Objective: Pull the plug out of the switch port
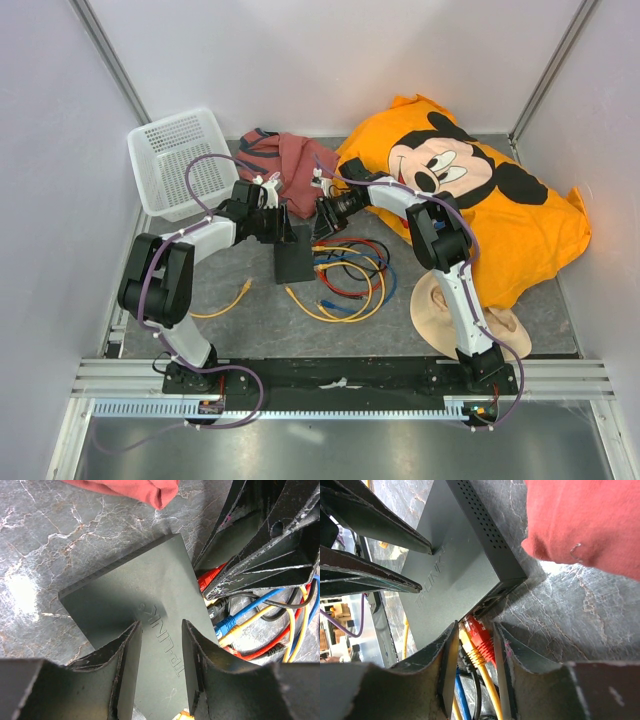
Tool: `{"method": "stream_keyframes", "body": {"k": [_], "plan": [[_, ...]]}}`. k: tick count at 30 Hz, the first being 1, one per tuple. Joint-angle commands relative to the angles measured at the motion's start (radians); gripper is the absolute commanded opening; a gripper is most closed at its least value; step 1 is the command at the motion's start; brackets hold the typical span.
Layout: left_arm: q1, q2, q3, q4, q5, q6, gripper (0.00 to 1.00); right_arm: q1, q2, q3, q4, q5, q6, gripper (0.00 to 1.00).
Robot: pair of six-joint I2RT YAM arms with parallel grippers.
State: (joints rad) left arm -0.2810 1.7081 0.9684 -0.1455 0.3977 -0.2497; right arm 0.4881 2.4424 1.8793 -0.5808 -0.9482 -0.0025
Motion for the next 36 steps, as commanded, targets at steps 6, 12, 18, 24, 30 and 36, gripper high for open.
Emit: {"method": "stream_keyframes", "body": {"k": [6, 12, 18, 24, 30, 36], "plan": [[0.002, 0.053, -0.010, -0.022, -0.045, 0.027, 0.46, 0.029, 0.066, 0.012, -0.021, 0.202, -0.068, 0.38], [0.000, 0.070, 0.009, -0.009, -0.056, 0.024, 0.47, 0.047, 0.052, 0.015, -0.027, 0.287, -0.083, 0.32], [0.000, 0.084, 0.027, -0.005, -0.053, 0.027, 0.47, 0.081, 0.020, -0.008, -0.053, 0.419, -0.145, 0.18], [0.002, 0.081, 0.013, 0.017, -0.065, 0.032, 0.47, 0.112, 0.026, 0.006, -0.131, 0.488, -0.203, 0.09], [0.000, 0.088, 0.018, 0.011, -0.063, 0.033, 0.46, 0.133, 0.009, -0.005, -0.166, 0.522, -0.240, 0.00], [0.000, 0.082, 0.004, 0.014, -0.068, 0.029, 0.46, 0.135, 0.003, -0.026, -0.201, 0.603, -0.283, 0.00]]}}
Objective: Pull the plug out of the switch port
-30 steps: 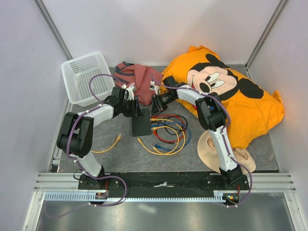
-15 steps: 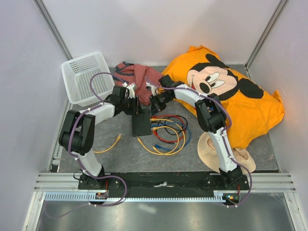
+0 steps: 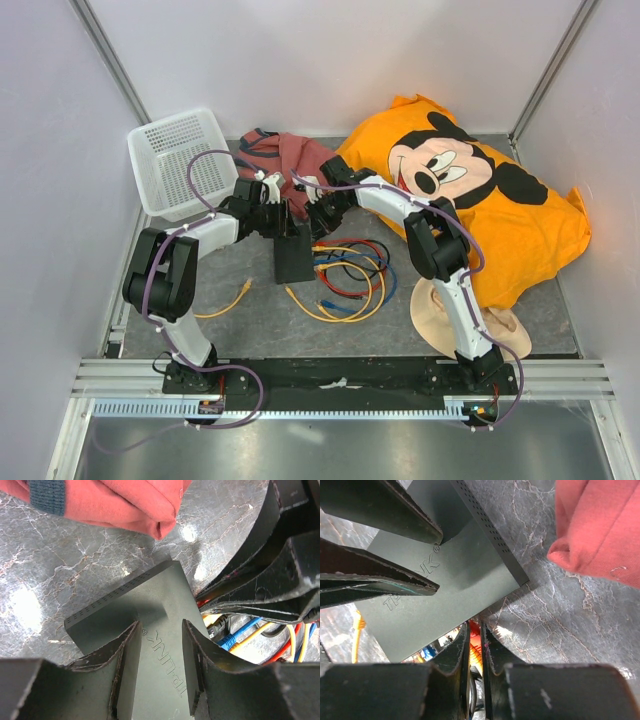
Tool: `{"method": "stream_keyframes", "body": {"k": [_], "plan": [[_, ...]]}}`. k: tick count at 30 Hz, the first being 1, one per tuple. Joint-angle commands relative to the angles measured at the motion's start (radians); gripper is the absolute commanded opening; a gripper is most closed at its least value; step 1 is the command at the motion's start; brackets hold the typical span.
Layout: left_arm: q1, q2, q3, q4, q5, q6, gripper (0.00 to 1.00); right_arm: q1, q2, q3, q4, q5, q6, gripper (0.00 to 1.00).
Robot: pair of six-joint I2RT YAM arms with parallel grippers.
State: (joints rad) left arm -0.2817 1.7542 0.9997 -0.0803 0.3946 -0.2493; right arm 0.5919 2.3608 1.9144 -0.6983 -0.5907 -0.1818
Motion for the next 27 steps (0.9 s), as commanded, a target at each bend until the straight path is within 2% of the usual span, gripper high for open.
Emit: {"method": "stream_keyframes", "body": {"k": [1, 13, 21, 27], "plan": [[0.003, 0.031, -0.029, -0.052, -0.063, 0.030, 0.46, 0.031, 0.086, -0.064, -0.105, 0.253, -0.111, 0.00], [0.001, 0.001, -0.068, -0.039, -0.094, 0.018, 0.46, 0.019, 0.086, -0.101, -0.138, 0.308, -0.116, 0.00], [0.001, 0.005, -0.078, -0.029, -0.094, 0.005, 0.46, -0.021, 0.072, -0.138, -0.144, 0.305, -0.117, 0.00], [0.001, 0.008, -0.073, -0.026, -0.097, 0.005, 0.46, -0.061, 0.074, -0.133, -0.165, 0.359, -0.139, 0.00]]}}
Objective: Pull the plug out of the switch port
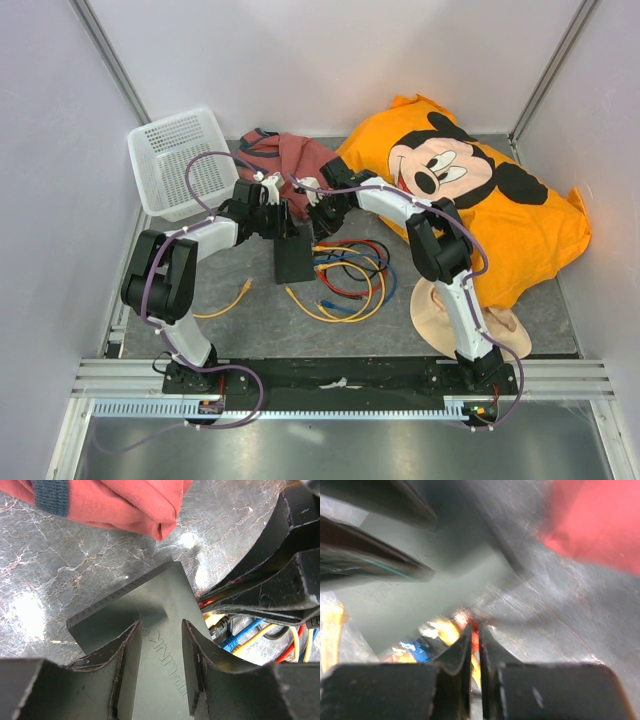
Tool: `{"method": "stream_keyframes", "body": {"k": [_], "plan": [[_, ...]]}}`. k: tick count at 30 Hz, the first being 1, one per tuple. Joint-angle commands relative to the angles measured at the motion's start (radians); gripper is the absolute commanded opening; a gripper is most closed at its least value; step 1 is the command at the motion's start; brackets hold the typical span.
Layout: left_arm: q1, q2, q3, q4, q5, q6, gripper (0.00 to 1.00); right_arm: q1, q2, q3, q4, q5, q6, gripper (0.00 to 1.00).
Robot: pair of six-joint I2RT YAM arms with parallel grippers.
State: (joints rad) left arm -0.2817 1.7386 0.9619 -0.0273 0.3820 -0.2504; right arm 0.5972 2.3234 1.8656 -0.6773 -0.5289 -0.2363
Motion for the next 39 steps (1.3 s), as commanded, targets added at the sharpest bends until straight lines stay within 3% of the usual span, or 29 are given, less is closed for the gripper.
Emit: {"method": "stream_keyframes", "body": {"k": [1, 13, 22, 29, 31, 34, 37, 39], "plan": [[0.001, 0.025, -0.034, -0.080, -0.084, 0.007, 0.46, -0.069, 0.108, -0.086, -0.191, 0.308, -0.090, 0.00], [-0.008, 0.058, -0.005, -0.079, -0.074, 0.013, 0.46, -0.117, 0.090, -0.111, -0.203, 0.349, -0.095, 0.00], [-0.008, 0.068, 0.009, -0.079, -0.077, 0.014, 0.46, -0.206, 0.100, 0.058, -0.171, 0.435, -0.066, 0.00], [-0.008, 0.085, 0.031, -0.083, -0.083, 0.016, 0.46, -0.223, -0.071, -0.022, -0.068, 0.420, -0.103, 0.00], [-0.008, 0.090, 0.037, -0.082, -0.092, 0.017, 0.46, -0.226, -0.131, -0.069, -0.056, 0.342, -0.101, 0.00], [-0.008, 0.091, 0.043, -0.082, -0.098, 0.020, 0.46, -0.226, -0.191, -0.117, -0.024, 0.171, -0.042, 0.08], [-0.008, 0.093, 0.050, -0.088, -0.109, 0.023, 0.46, -0.218, -0.191, -0.118, -0.018, 0.043, 0.011, 0.35], [-0.010, 0.093, 0.054, -0.091, -0.109, 0.025, 0.46, -0.211, -0.190, -0.126, -0.022, 0.023, 0.019, 0.42]]}}
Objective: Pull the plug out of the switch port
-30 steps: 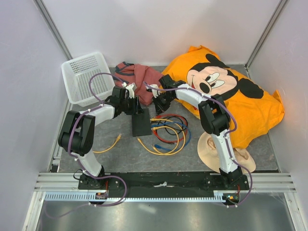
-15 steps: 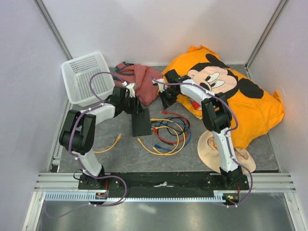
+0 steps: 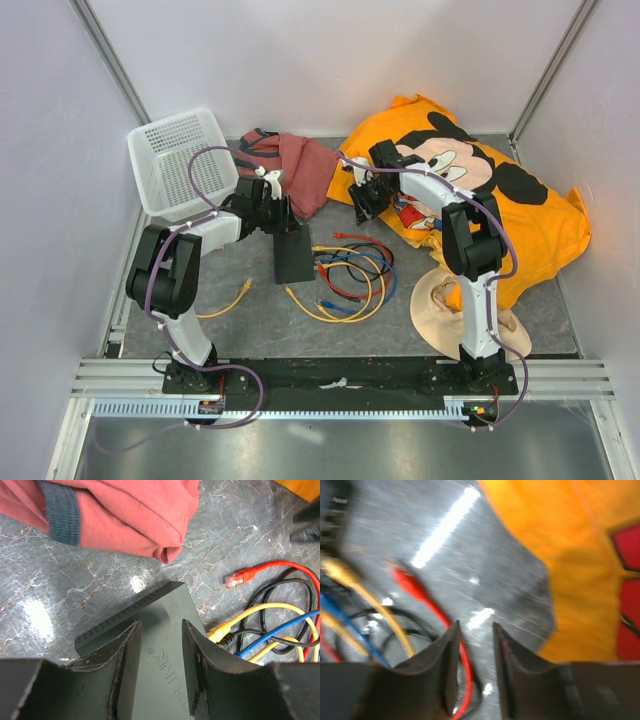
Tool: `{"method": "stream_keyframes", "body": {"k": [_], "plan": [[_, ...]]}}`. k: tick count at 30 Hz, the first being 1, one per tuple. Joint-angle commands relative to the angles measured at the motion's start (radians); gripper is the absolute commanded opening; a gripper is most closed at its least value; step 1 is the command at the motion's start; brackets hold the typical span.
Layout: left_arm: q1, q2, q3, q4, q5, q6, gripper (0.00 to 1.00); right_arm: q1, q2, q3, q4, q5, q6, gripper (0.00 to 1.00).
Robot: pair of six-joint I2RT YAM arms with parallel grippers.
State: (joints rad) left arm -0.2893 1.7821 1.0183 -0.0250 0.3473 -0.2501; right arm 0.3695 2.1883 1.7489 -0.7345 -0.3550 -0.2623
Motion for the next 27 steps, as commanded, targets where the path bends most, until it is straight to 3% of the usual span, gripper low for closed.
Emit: {"method": "stream_keyframes", "body": {"k": [1, 12, 20, 25, 27], "plan": [[-0.002, 0.051, 0.000, -0.093, -0.073, 0.025, 0.46, 0.031, -0.055, -0.023, 0.035, -0.150, 0.037, 0.45], [-0.004, 0.042, -0.009, -0.089, -0.077, 0.025, 0.46, 0.046, 0.013, -0.043, -0.019, -0.092, -0.048, 0.47], [-0.005, 0.037, -0.015, -0.087, -0.083, 0.025, 0.46, 0.071, 0.044, -0.048, -0.002, 0.102, -0.061, 0.43], [-0.008, 0.040, -0.015, -0.087, -0.083, 0.025, 0.46, 0.074, 0.011, -0.060, 0.021, 0.206, -0.087, 0.12], [-0.008, 0.042, -0.014, -0.087, -0.080, 0.025, 0.46, 0.074, -0.022, -0.066, 0.069, 0.287, -0.087, 0.09]]}}
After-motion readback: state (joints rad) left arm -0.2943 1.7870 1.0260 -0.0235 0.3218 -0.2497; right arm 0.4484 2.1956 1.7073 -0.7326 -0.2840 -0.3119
